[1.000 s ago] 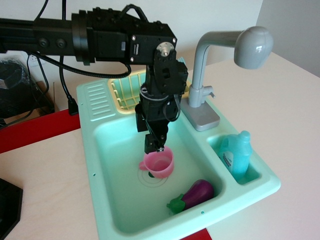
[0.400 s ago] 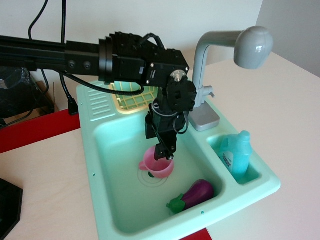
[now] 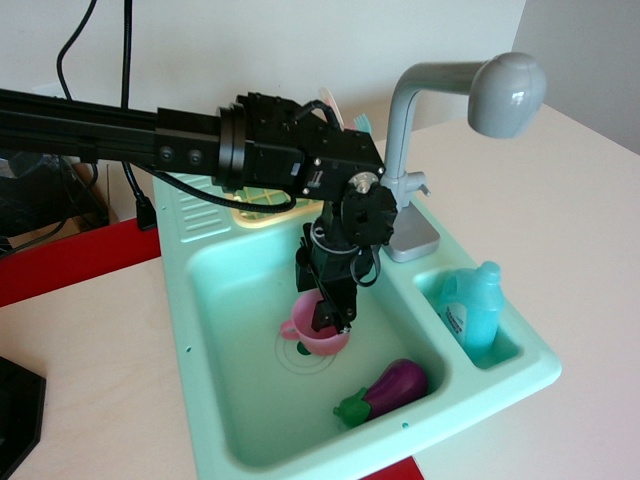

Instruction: Put cup from sink to drying rack

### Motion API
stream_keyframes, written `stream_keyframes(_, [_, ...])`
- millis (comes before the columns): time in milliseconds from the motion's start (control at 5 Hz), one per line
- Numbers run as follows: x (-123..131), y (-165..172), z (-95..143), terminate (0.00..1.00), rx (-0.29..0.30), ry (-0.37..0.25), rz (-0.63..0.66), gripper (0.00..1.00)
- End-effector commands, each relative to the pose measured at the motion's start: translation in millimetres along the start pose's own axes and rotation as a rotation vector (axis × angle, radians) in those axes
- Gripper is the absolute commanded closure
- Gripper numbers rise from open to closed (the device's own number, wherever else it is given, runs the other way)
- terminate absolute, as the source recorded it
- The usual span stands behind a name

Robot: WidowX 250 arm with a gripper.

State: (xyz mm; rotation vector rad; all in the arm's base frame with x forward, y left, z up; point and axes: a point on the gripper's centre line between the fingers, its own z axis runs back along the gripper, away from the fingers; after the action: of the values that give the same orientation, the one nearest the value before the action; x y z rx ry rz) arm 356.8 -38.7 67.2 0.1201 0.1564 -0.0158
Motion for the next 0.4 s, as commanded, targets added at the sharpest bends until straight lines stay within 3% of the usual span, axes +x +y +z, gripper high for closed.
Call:
stream_keyframes(0, [-1.1, -0.8, 14.8, 0.00, -0.001, -0.057, 0.030, 1.00])
stream_keyframes(200, [-5.3, 1.5, 17.7, 0.00, -0.008, -0.070, 0.041, 1.00])
